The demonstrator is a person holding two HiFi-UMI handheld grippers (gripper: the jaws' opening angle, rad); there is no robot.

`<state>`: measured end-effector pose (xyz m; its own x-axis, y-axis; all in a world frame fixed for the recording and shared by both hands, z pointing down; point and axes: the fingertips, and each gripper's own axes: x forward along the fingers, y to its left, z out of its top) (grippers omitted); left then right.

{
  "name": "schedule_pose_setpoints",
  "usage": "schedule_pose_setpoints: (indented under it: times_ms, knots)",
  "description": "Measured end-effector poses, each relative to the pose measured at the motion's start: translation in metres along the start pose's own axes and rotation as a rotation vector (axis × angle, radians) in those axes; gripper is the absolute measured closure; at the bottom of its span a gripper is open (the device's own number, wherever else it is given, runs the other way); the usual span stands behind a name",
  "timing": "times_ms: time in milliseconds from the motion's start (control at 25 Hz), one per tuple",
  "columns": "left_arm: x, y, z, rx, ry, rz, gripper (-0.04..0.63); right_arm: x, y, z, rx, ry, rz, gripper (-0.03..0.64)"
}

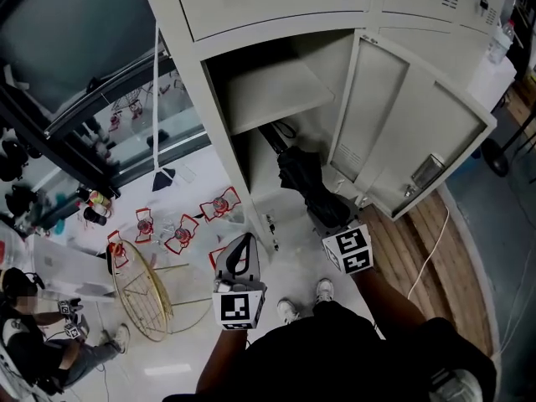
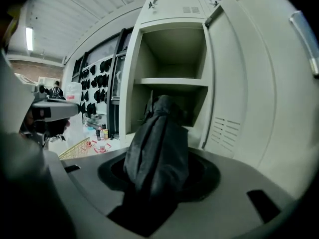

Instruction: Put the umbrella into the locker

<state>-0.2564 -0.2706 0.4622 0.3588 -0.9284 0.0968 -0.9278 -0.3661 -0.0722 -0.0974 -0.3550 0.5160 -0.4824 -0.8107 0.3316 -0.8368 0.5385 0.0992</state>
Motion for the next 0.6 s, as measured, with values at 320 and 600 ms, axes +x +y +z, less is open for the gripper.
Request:
schedule_pose_setpoints:
  times_ms: [320,600]
  knots:
    - [0.015,0.008,0.0,-0.039,-0.012,0.04,0.598,0.052,-0.018,0.015,-0.034,0.043,-0.008,0.4]
    - [0.03,0.014,0.002,-0.042,-0.014,0.055,0.598,0.103,-0.031,0.03,-0.038,0.075,0.002,0.4]
